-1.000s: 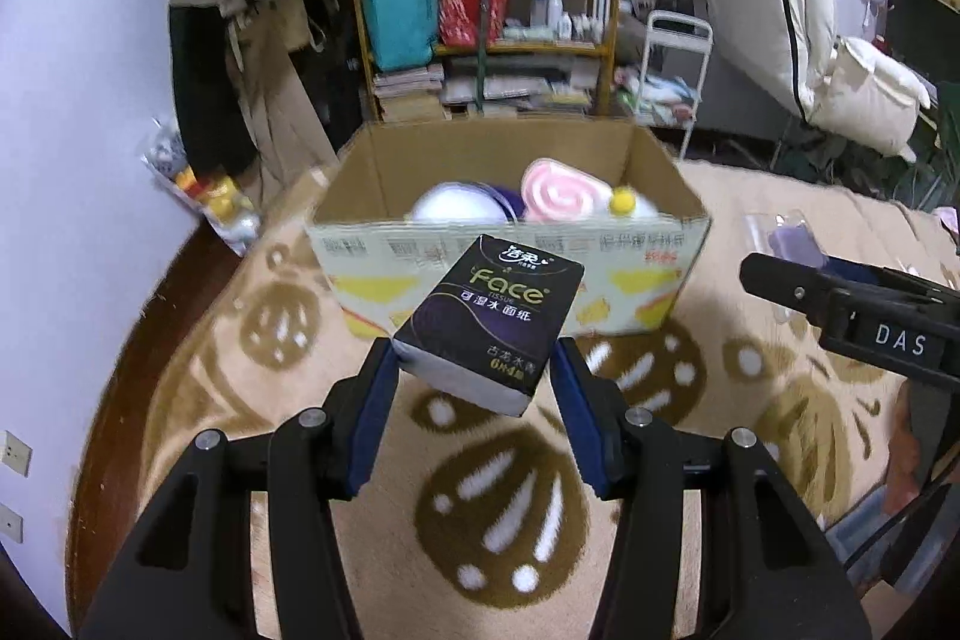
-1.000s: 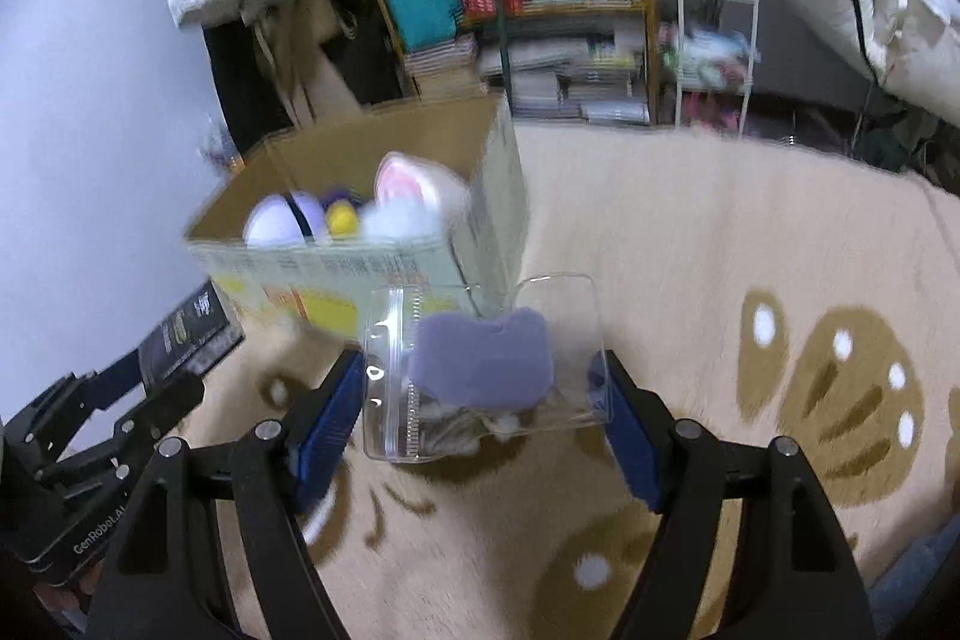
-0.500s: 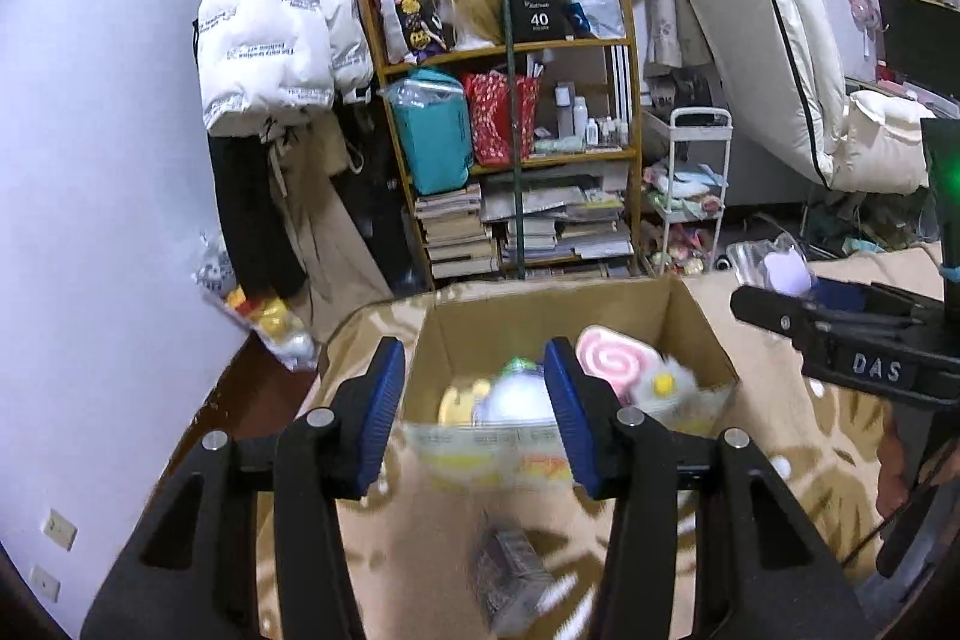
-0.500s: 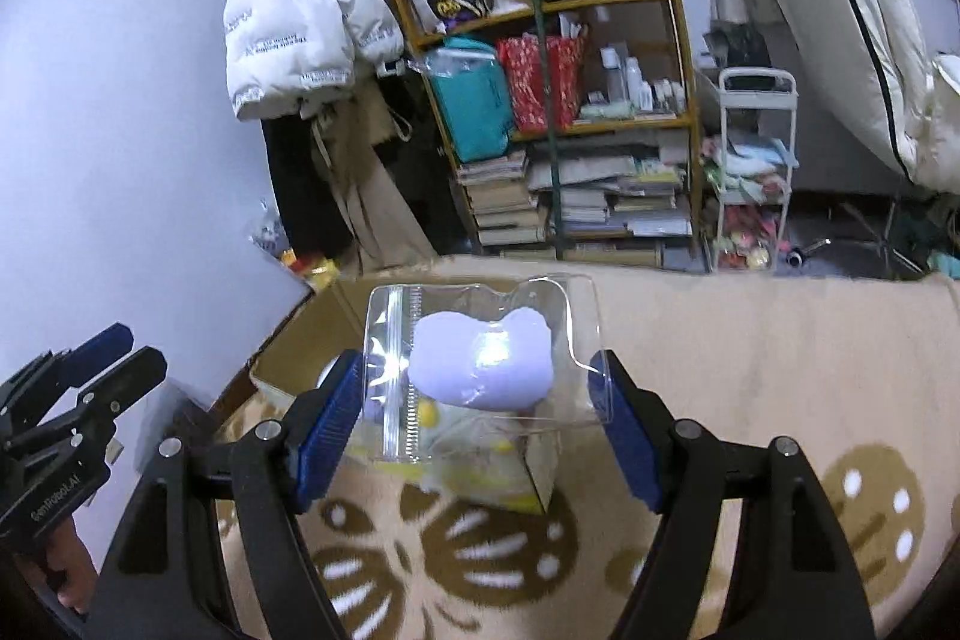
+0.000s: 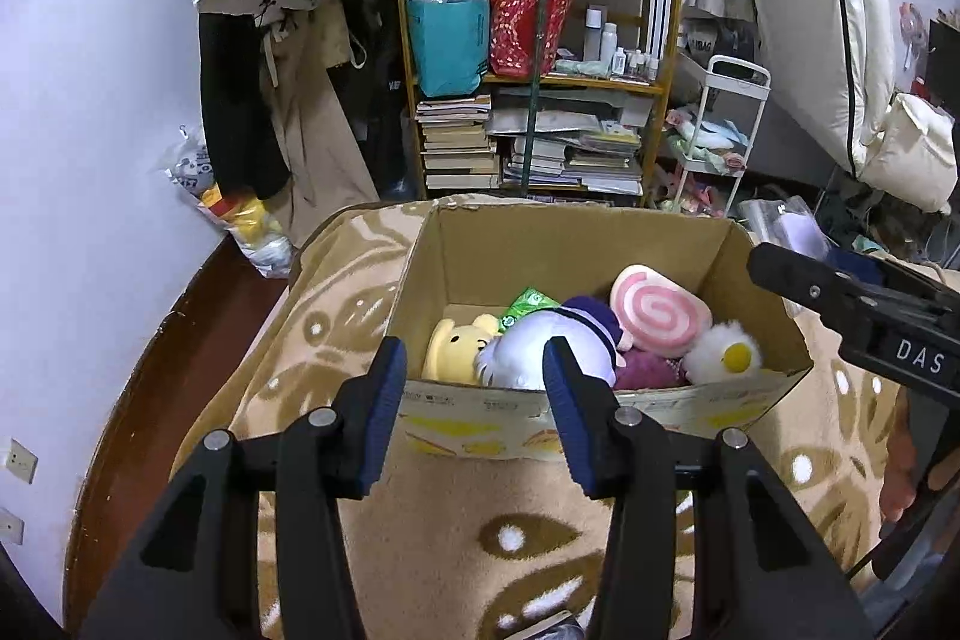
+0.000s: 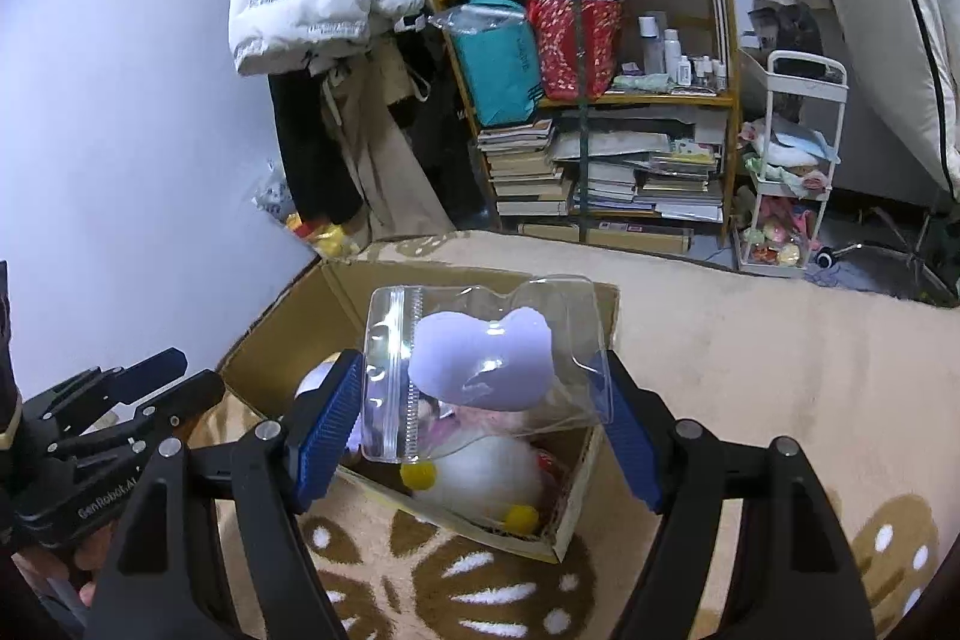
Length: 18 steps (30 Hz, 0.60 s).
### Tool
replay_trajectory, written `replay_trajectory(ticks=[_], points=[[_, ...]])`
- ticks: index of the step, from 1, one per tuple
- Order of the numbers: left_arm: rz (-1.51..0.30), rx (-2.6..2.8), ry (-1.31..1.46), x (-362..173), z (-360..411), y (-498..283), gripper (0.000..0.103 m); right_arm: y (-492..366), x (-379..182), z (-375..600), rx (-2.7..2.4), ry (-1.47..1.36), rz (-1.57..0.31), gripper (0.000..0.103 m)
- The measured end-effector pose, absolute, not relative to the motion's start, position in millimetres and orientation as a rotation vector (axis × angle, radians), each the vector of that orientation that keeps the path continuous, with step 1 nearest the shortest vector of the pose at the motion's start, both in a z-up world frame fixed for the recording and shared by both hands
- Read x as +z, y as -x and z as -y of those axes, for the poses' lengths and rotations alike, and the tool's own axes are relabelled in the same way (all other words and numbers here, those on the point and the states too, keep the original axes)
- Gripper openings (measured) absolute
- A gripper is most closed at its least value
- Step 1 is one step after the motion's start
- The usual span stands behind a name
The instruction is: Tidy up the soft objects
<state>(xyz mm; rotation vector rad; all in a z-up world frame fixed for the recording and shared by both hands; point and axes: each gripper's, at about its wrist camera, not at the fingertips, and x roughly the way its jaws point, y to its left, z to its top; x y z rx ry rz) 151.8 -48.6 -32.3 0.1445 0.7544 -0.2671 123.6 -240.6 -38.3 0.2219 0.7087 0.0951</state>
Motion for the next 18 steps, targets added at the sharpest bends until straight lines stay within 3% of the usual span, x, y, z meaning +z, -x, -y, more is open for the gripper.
replay_trajectory(ticks=[7, 9, 11, 15, 18], points=[[-0.758, -0.237, -0.162, -35.4, 44.8, -140.3, 0.058, -118.6, -34.8, 243.1, 0.093, -0.23, -0.708, 0.089], [-0.762, -0.231, -0.163, -34.4, 44.4, -136.2, 0.075, -113.2, -31.8, 244.3, 0.093, -0.23, -0.704, 0.089], [-0.759, -0.228, -0.168, -34.3, 44.0, -128.8, 0.083, -106.4, -26.4, 245.2, 0.087, -0.231, -0.699, 0.09], [-0.764, -0.211, -0.2, -34.1, 45.7, -112.0, 0.091, -91.8, -14.4, 244.7, 0.086, -0.223, -0.688, 0.09], [-0.786, -0.201, -0.198, -35.4, 43.7, -101.3, 0.092, -76.1, -5.8, 242.5, 0.081, -0.198, -0.678, 0.09]])
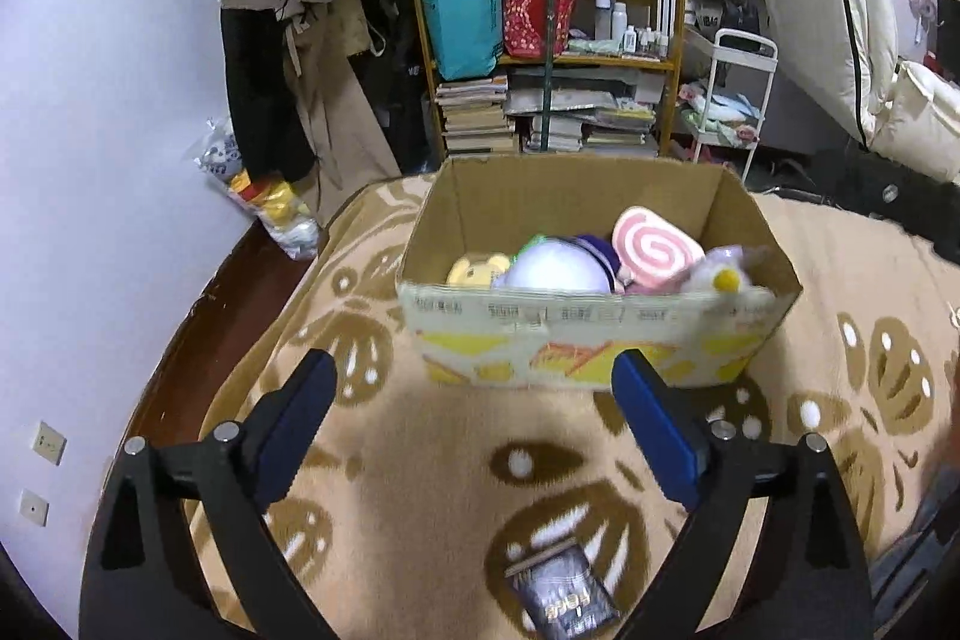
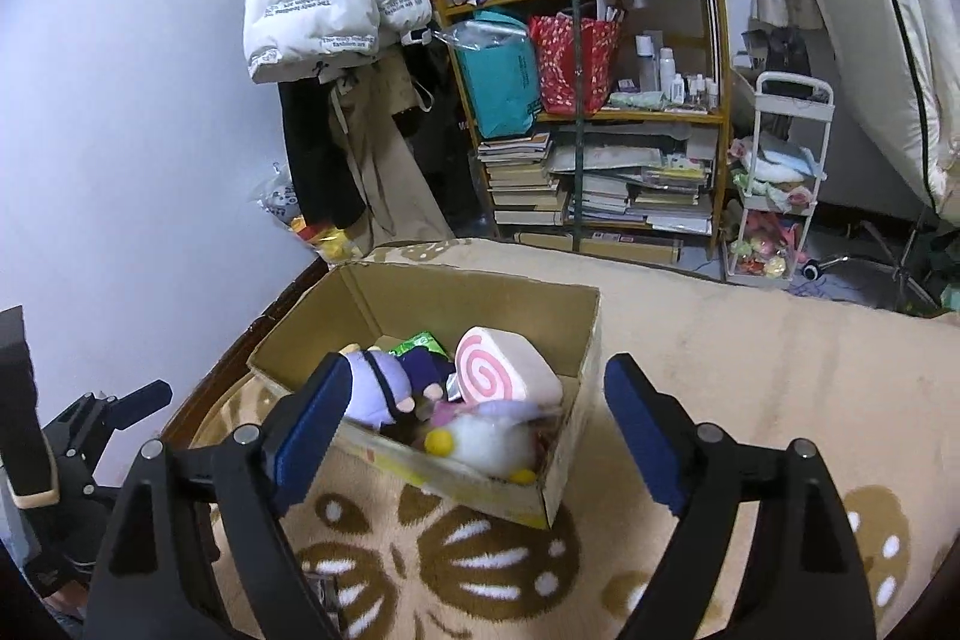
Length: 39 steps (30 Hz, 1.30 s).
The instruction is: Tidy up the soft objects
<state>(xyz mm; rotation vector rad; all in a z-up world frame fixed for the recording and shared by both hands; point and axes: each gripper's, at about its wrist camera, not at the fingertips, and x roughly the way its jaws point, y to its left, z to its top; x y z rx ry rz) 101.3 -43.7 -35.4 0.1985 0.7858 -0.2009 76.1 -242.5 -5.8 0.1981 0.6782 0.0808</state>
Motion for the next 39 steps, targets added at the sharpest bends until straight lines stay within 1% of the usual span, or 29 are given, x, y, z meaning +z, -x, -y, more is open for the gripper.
replay_trajectory(ticks=[13, 16, 21, 23, 28, 30, 32, 34, 36, 37, 38, 39], points=[[-1.087, -0.183, -0.207, -91.5, 41.2, -74.2, 0.092, -26.6, 7.2, 248.7, 0.043, -0.222, -0.676, 0.091], [-1.138, -0.185, -0.247, -106.5, 46.8, -72.7, 0.092, -19.7, 4.4, 250.7, 0.046, -0.238, -0.684, 0.091], [-1.251, -0.216, -0.214, -131.5, 48.9, -71.8, 0.092, -15.9, -1.5, 249.3, 0.037, -0.215, -0.71, 0.091], [-1.269, -0.213, -0.225, -138.1, 49.3, -72.0, 0.091, -16.0, -2.7, 249.0, 0.039, -0.218, -0.712, 0.091], [-1.312, -0.231, -0.19, -147.7, 46.2, -74.4, 0.075, -16.3, -7.3, 249.8, 0.044, -0.221, -0.723, 0.091], [-1.332, -0.245, -0.161, -151.4, 44.9, -75.0, 0.056, -17.5, -9.6, 249.0, 0.042, -0.222, -0.731, 0.091], [-1.33, -0.25, -0.15, -152.4, 43.6, -76.2, 0.054, -18.3, -11.6, 249.1, 0.043, -0.227, -0.741, 0.091], [-1.311, -0.251, -0.16, -150.9, 43.8, -75.3, 0.05, -19.7, -12.7, 249.3, 0.045, -0.229, -0.746, 0.091], [-1.276, -0.25, -0.163, -144.9, 43.9, -73.9, 0.037, -20.0, -13.4, 248.6, 0.047, -0.226, -0.749, 0.091], [-1.267, -0.253, -0.16, -142.2, 44.7, -73.5, 0.035, -19.8, -13.6, 248.4, 0.049, -0.224, -0.75, 0.091], [-1.261, -0.261, -0.154, -139.3, 45.1, -74.0, 0.03, -19.8, -14.0, 248.2, 0.05, -0.223, -0.751, 0.091], [-1.257, -0.272, -0.146, -137.2, 44.5, -73.9, 0.028, -19.8, -14.4, 247.8, 0.05, -0.222, -0.752, 0.091]])
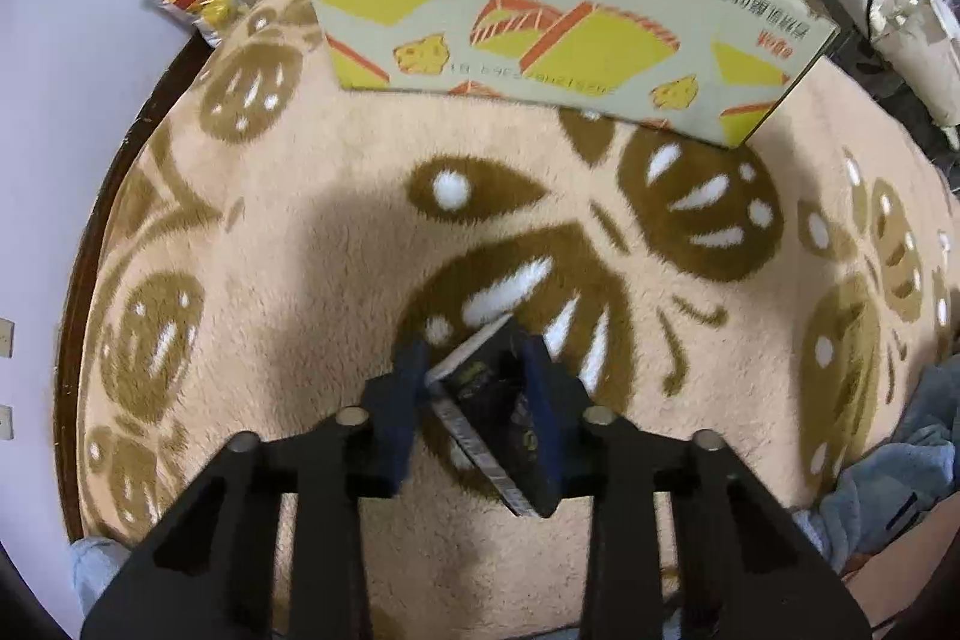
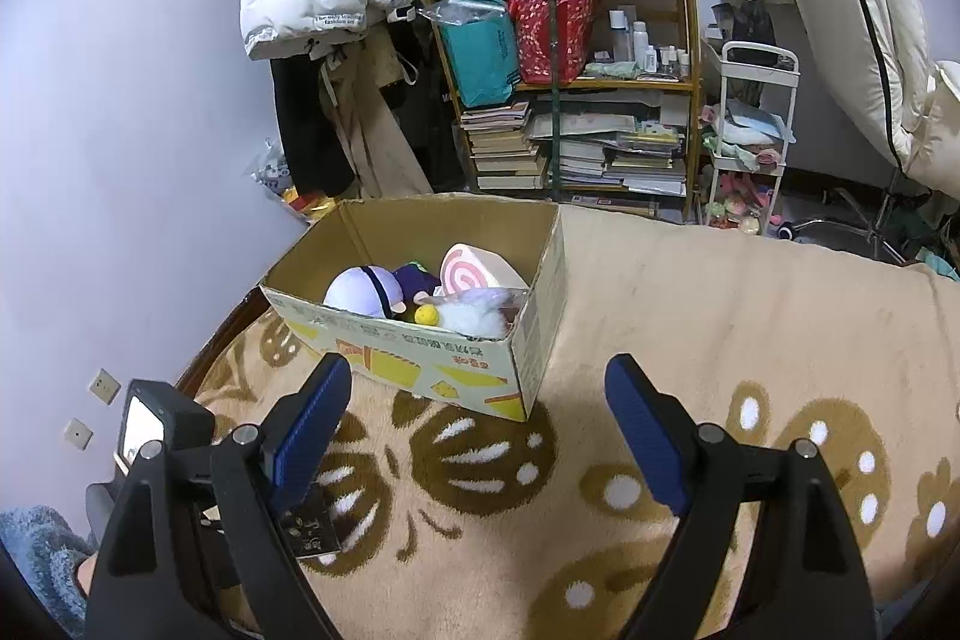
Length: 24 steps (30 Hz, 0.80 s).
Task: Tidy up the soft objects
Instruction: 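Lift tissue pack with left tool and drop it into box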
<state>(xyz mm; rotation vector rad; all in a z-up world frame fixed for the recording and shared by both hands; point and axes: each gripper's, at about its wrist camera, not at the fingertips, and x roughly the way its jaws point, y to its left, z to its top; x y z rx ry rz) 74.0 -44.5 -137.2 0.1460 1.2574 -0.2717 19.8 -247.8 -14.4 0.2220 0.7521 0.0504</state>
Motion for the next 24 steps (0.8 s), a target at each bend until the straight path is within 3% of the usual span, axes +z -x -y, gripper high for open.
replay_trajectory(ticks=[10, 24], points=[[-1.159, -0.318, -0.171, -112.8, 54.4, -55.8, 0.021, -18.6, -18.0, 249.3, 0.038, -0.227, -0.754, 0.091], [-0.671, -0.348, -0.213, -15.5, 68.8, -55.4, 0.02, -19.8, -18.4, 261.4, 0.026, -0.278, -0.749, 0.091]])
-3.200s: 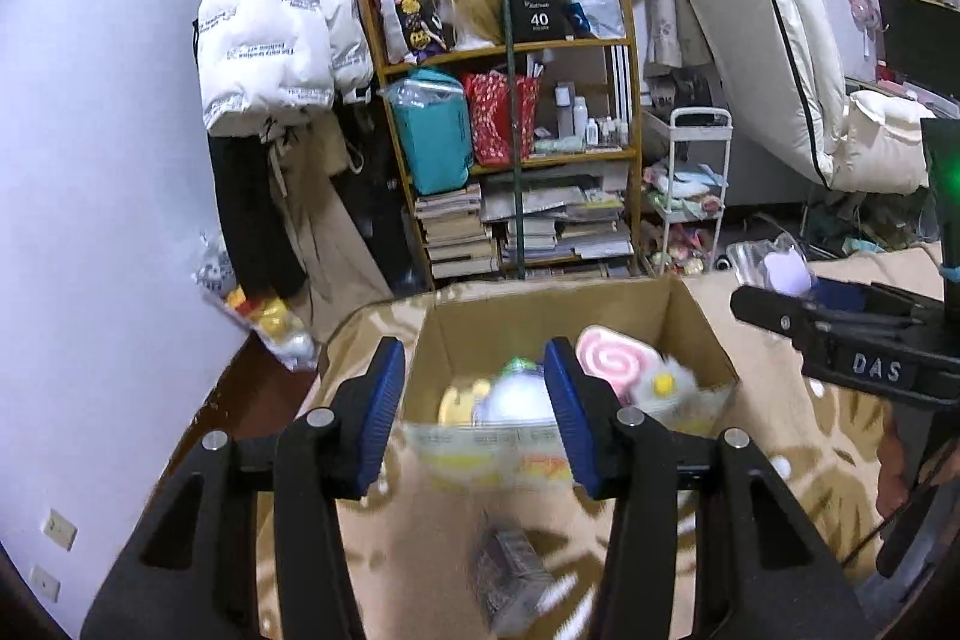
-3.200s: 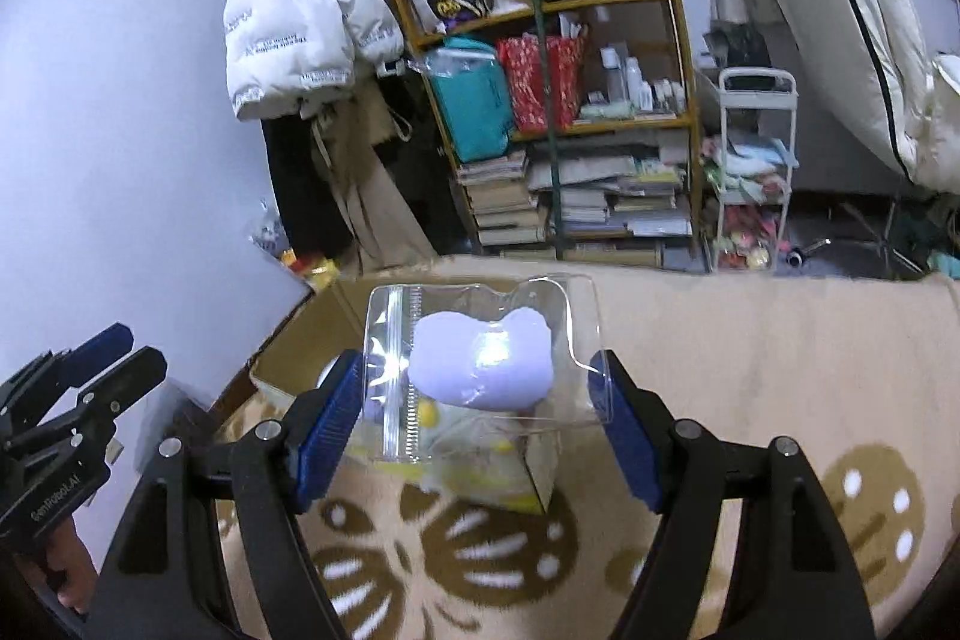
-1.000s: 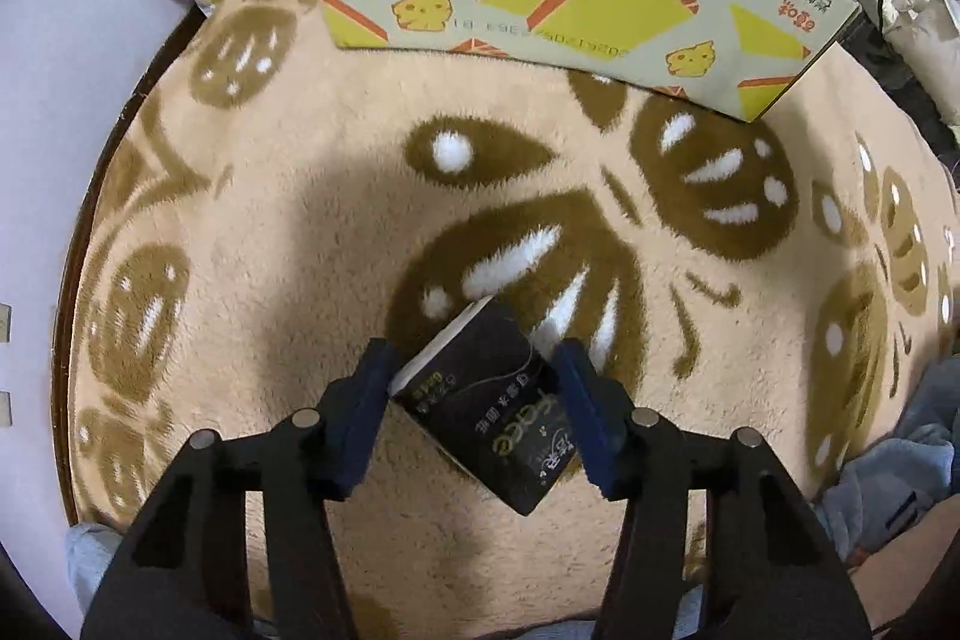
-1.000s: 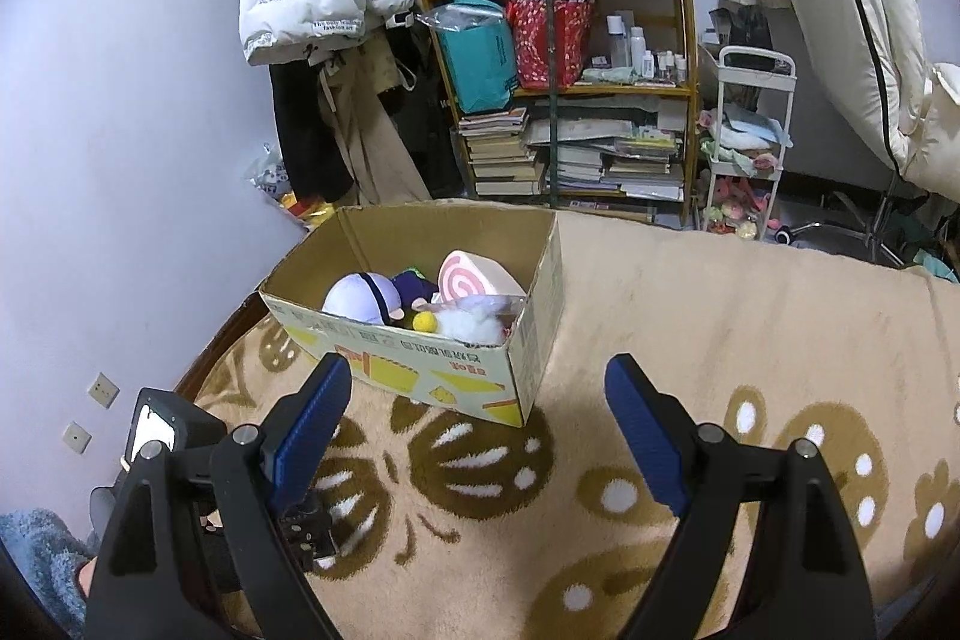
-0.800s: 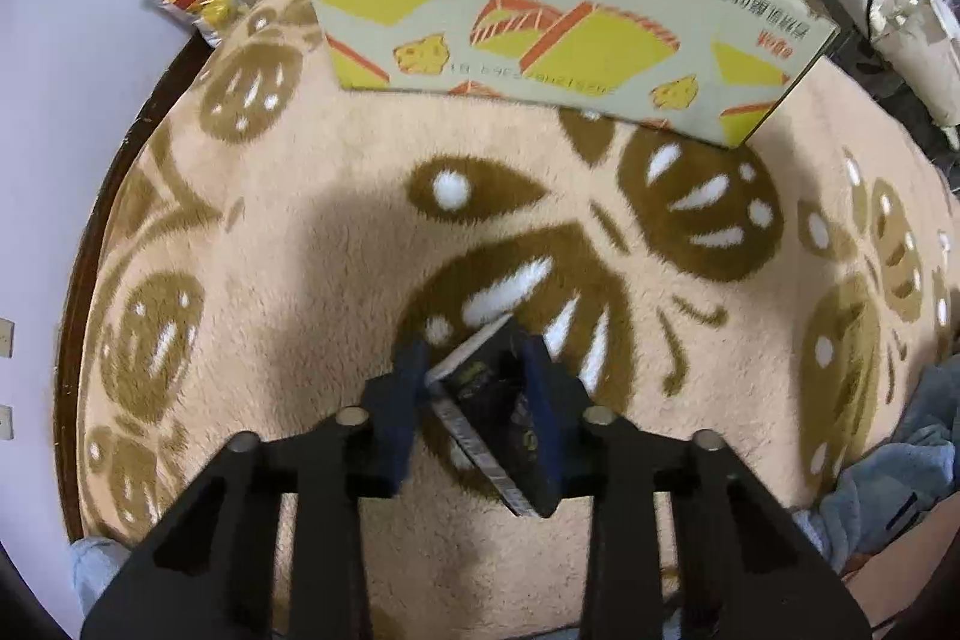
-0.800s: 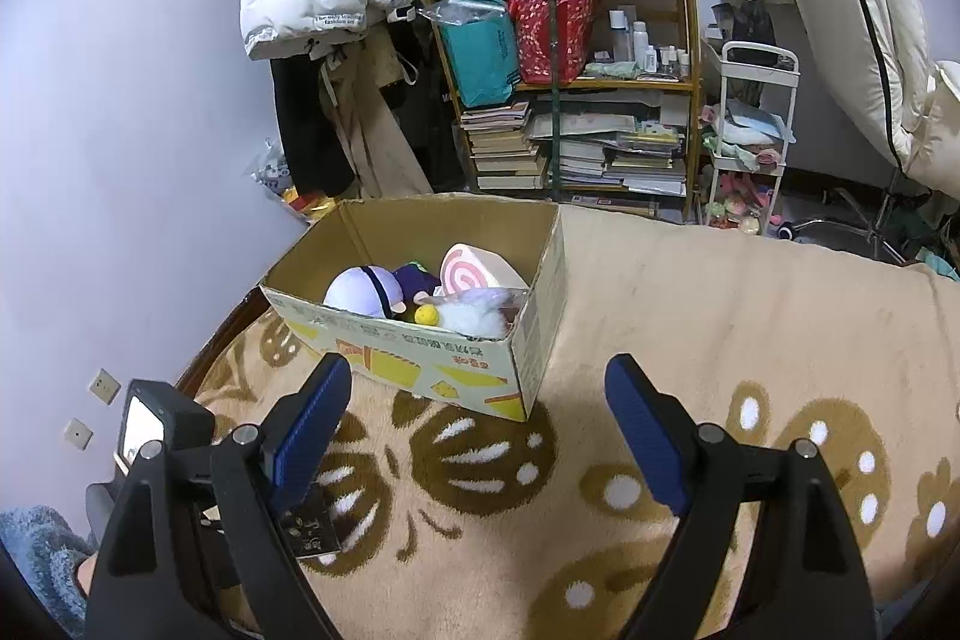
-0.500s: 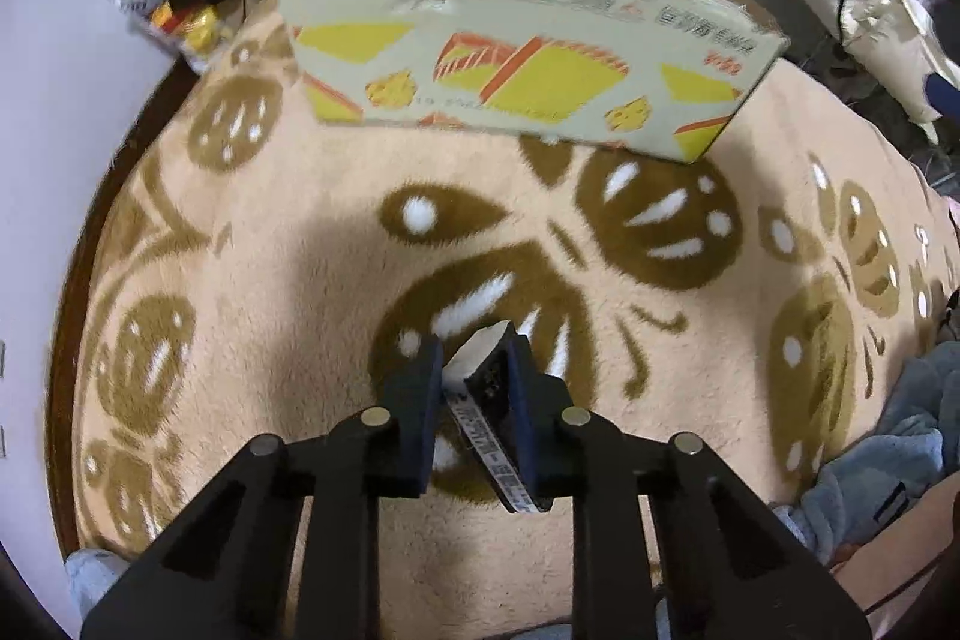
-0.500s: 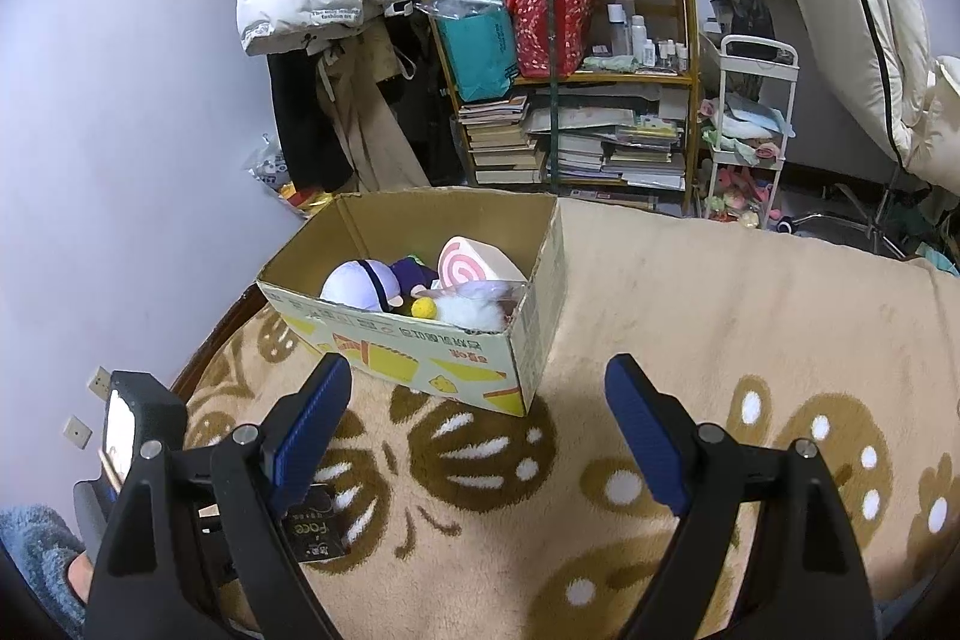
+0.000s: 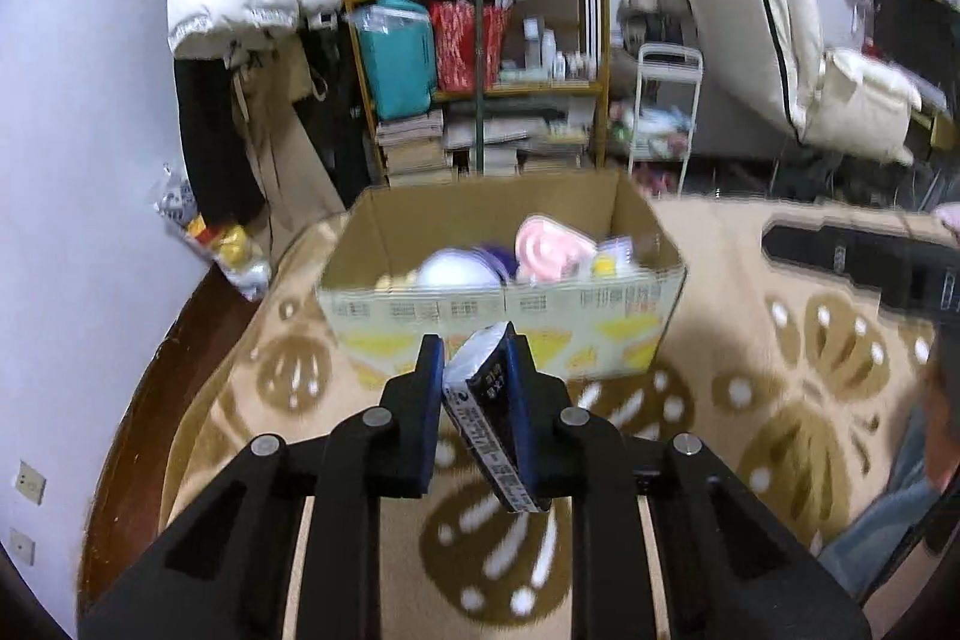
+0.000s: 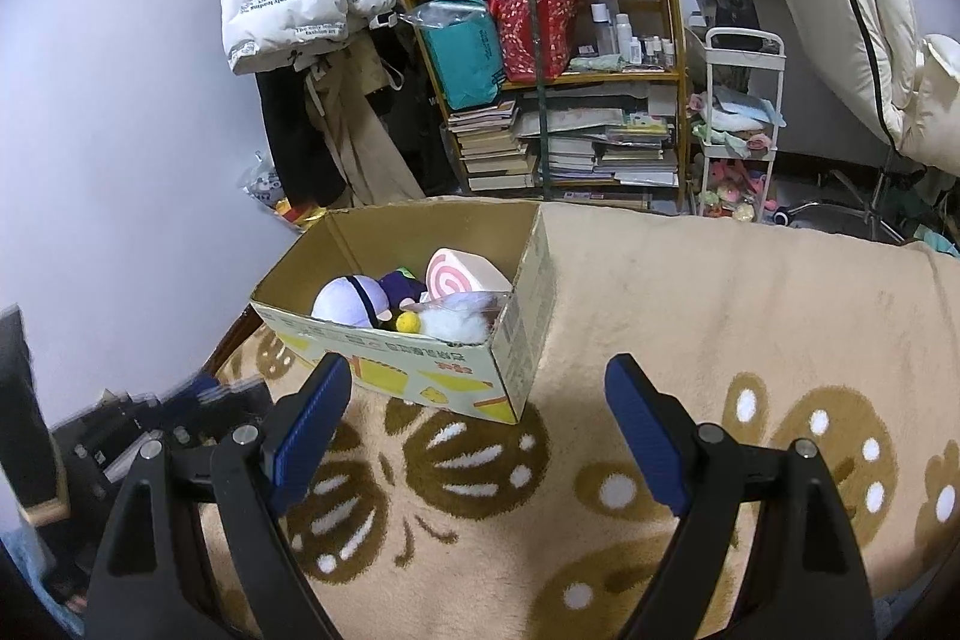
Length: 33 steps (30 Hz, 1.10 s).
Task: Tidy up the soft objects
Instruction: 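Lift tissue pack with left tool and drop it into box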
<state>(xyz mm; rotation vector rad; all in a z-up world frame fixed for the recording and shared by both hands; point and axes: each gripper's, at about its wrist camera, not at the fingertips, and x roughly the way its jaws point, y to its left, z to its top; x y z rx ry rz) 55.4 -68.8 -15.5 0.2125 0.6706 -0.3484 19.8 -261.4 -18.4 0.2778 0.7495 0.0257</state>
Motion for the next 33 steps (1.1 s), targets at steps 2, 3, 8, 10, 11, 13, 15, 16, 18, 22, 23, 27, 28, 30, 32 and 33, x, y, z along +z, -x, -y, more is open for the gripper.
replay_trajectory(ticks=[2, 3, 8, 10, 11, 13, 15, 16, 18, 22, 23, 27, 28, 30, 32, 33], points=[[-0.651, -0.347, -0.218, -7.5, 72.4, -62.0, 0.02, -20.6, -18.5, 262.2, 0.027, -0.281, -0.749, 0.091], [-0.637, -0.34, -0.227, -3.8, 74.5, -65.8, 0.02, -20.8, -18.4, 262.1, 0.028, -0.28, -0.75, 0.091], [-0.572, -0.338, -0.251, 9.4, 81.5, -84.2, 0.02, -23.5, -20.5, 260.4, 0.022, -0.268, -0.759, 0.091], [-0.543, -0.339, -0.254, 12.6, 82.0, -92.5, 0.02, -24.8, -21.6, 259.8, 0.021, -0.266, -0.764, 0.091], [-0.528, -0.342, -0.247, 13.2, 81.3, -98.3, 0.02, -25.0, -22.0, 259.1, 0.019, -0.265, -0.763, 0.091], [-0.52, -0.32, -0.237, 12.0, 79.0, -112.9, 0.02, -26.1, -22.5, 259.2, 0.022, -0.264, -0.764, 0.091], [-0.52, -0.304, -0.222, 9.4, 75.6, -125.2, 0.02, -28.5, -22.8, 259.8, 0.024, -0.261, -0.769, 0.091], [-0.522, -0.296, -0.21, 7.2, 72.8, -132.0, 0.02, -29.2, -23.3, 260.3, 0.023, -0.258, -0.769, 0.091], [-0.536, -0.279, -0.192, 0.7, 67.9, -146.1, 0.02, -29.4, -23.4, 260.1, 0.023, -0.262, -0.769, 0.091], [-0.572, -0.256, -0.2, -13.7, 63.5, -161.6, 0.021, -33.1, -25.2, 259.6, 0.035, -0.271, -0.777, 0.091], [-0.577, -0.254, -0.21, -17.1, 63.7, -163.5, 0.021, -34.4, -25.9, 259.4, 0.036, -0.269, -0.78, 0.091], [-0.586, -0.257, -0.224, -28.2, 66.8, -170.2, 0.021, -38.1, -29.3, 258.1, 0.049, -0.259, -0.789, 0.091], [-0.586, -0.256, -0.225, -30.0, 68.3, -171.1, 0.021, -38.9, -29.7, 257.6, 0.052, -0.255, -0.791, 0.091], [-0.588, -0.252, -0.23, -32.8, 70.8, -173.5, 0.021, -40.1, -30.4, 255.2, 0.057, -0.246, -0.794, 0.091], [-0.591, -0.252, -0.236, -33.4, 73.9, -175.6, 0.022, -41.1, -31.5, 253.2, 0.059, -0.236, -0.797, 0.091], [-0.592, -0.247, -0.238, -33.6, 74.6, -176.4, 0.024, -41.0, -32.3, 252.2, 0.054, -0.231, -0.796, 0.091]])
